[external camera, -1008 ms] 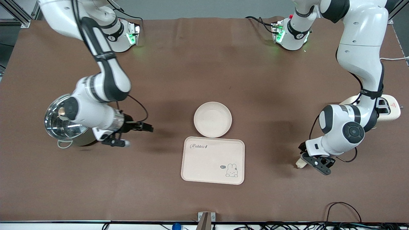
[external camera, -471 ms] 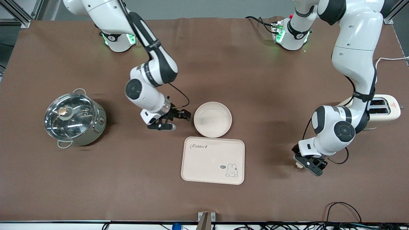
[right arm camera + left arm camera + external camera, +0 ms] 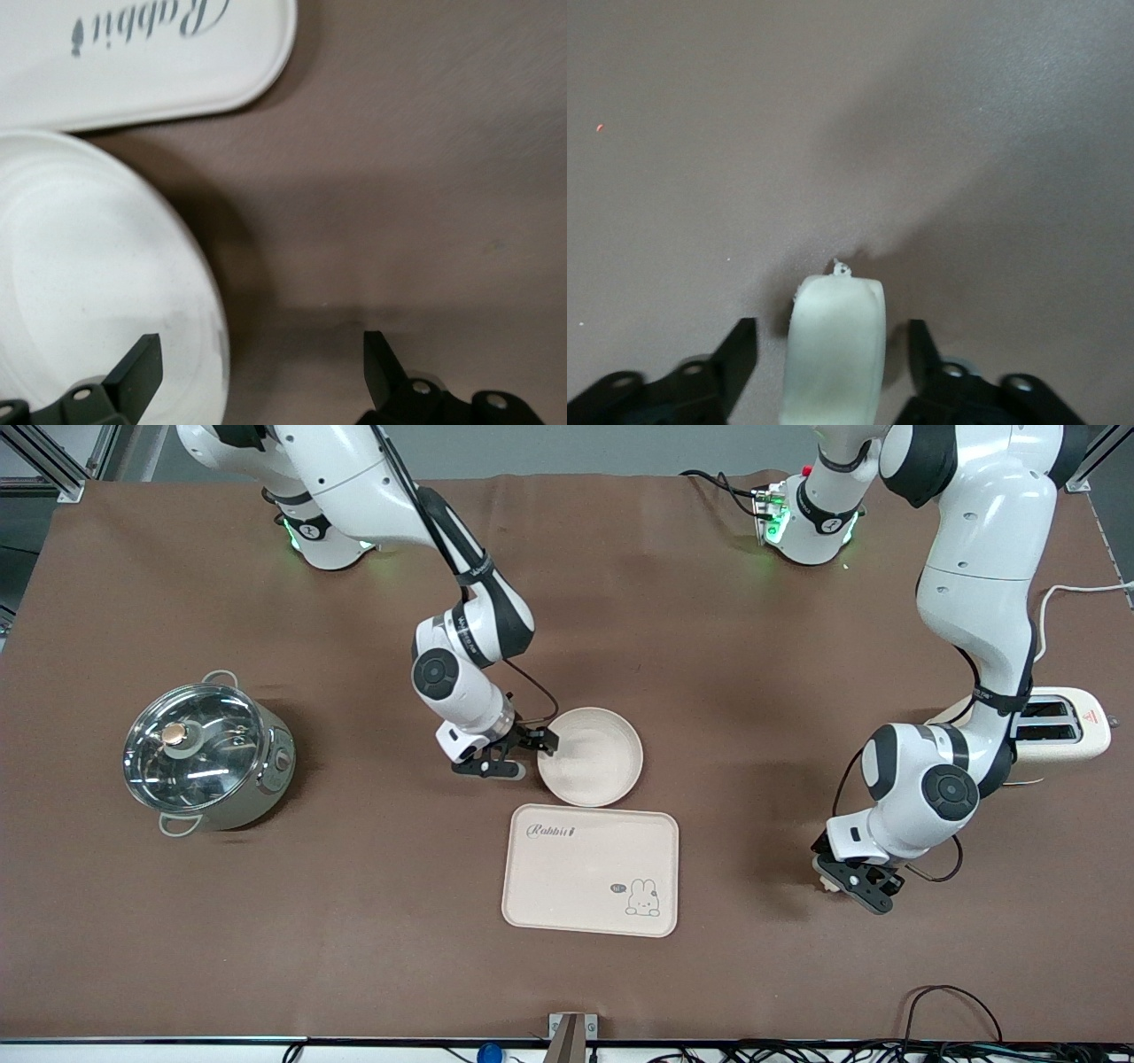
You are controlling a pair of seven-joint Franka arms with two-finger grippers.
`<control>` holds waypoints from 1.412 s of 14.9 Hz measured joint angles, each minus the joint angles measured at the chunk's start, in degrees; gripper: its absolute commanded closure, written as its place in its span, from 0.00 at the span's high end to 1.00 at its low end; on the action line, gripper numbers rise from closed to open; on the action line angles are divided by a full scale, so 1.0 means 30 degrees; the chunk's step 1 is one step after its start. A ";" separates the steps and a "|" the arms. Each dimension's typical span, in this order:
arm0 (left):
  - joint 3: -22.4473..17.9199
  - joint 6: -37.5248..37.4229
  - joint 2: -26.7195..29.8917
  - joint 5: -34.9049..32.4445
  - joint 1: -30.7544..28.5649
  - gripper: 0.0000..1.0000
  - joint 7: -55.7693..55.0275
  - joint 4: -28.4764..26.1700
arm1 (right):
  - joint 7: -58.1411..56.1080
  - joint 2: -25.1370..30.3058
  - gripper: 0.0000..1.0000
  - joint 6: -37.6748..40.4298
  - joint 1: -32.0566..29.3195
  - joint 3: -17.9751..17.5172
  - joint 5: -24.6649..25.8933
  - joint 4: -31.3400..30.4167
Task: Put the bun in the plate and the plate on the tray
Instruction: 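Carry the bun with the left gripper over the plate while the right gripper holds it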
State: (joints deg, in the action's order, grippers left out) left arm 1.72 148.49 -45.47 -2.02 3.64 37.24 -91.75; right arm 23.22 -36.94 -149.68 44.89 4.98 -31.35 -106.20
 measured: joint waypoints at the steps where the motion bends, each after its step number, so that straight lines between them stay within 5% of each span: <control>1: 0.0023 0.0000 -0.0001 0.0153 0.0000 0.15 0.0000 0.0005 | 0.0063 -0.0054 0.82 -0.0035 0.0151 0.0000 -0.0002 0.0032; 5: 0.0271 -0.0156 0.0037 0.0787 -0.0019 0.13 -0.0001 0.0173 | 0.0111 -0.0061 0.38 -0.0047 0.0396 0.0005 -0.0007 0.0200; 11: 0.2191 -0.5804 0.0866 0.1830 0.0627 0.12 -0.6856 0.2804 | 0.0120 -0.0062 0.06 -0.0047 0.0423 0.0028 -0.0007 0.0242; 21: 0.2787 -0.6925 0.1523 0.1830 0.7058 0.16 -2.3542 0.2813 | 0.0140 -0.0147 0.00 -0.0380 0.0453 0.0035 -0.0041 0.0373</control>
State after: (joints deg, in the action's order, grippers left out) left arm 10.08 127.71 -40.90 3.47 24.82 -33.39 -83.31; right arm 23.64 -37.38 -150.82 46.25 5.08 -31.47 -105.08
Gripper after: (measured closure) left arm 0.872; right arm 0.956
